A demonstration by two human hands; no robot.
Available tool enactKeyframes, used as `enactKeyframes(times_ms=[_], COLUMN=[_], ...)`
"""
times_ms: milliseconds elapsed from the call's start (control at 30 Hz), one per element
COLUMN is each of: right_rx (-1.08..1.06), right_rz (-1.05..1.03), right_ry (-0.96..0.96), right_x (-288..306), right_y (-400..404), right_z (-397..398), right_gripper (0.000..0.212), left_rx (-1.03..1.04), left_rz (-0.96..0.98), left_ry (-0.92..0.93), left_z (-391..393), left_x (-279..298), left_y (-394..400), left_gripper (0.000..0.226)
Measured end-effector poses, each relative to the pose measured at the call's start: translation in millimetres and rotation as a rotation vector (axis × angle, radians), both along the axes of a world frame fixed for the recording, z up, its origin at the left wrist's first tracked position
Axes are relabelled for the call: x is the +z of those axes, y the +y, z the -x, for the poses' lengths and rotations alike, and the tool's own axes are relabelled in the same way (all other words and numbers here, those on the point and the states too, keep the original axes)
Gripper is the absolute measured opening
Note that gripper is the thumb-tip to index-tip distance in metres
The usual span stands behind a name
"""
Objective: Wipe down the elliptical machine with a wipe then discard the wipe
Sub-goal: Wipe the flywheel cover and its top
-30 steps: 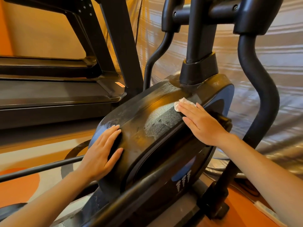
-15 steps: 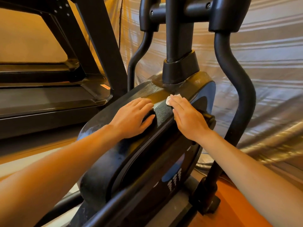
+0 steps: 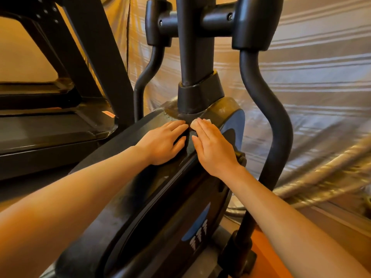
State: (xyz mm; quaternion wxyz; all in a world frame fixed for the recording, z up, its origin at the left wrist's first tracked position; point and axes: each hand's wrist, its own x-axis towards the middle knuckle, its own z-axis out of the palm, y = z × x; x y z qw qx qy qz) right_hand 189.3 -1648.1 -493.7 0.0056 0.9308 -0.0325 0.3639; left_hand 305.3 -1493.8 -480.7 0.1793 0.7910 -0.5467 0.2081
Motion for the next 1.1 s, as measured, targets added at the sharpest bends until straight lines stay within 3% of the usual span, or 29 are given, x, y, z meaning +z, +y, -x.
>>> enactKeyframes(times_ms=[133,267,400,633,833,1100], right_rx=[-0.064,-0.262,-0.394,-0.057,-0.086,0.024], right_rz=[-0.043,-0.108,-0.128,0.077,0.025,0.101], right_ry=[0.036,0.220,0.352,0.306,0.283,0.445], right_x=[12.1,22.9,36.9,30.4,43.3,56.2], right_y=[3.7,9.7,15.0,-1.0,-11.8,-9.2], right_z=[-6.7,-21.7,-35.3,-12.3,-20.7,-27.0], right_gripper=[0.047,0.065,0.068,0.050,0.044,0.048], left_rx=[-0.012,-0.029,-0.047,-0.058,-0.053,-0.026], left_rz=[-0.024,-0.020,-0.023,0.026,0.042,0.062], left_ry=[0.038,0.046,0.094,0.186,0.199,0.222], left_z=[-3.3,-4.3,-2.2,-2.1,-2.9,-1.2], left_x=[-3.3,-3.9,-5.0,-9.0,-9.9,-10.5], left_y=[-0.7,0.1,2.4,2.9,3.2,1.4], left_gripper=[0.054,0.054,0.053,0.052,0.051,0.051])
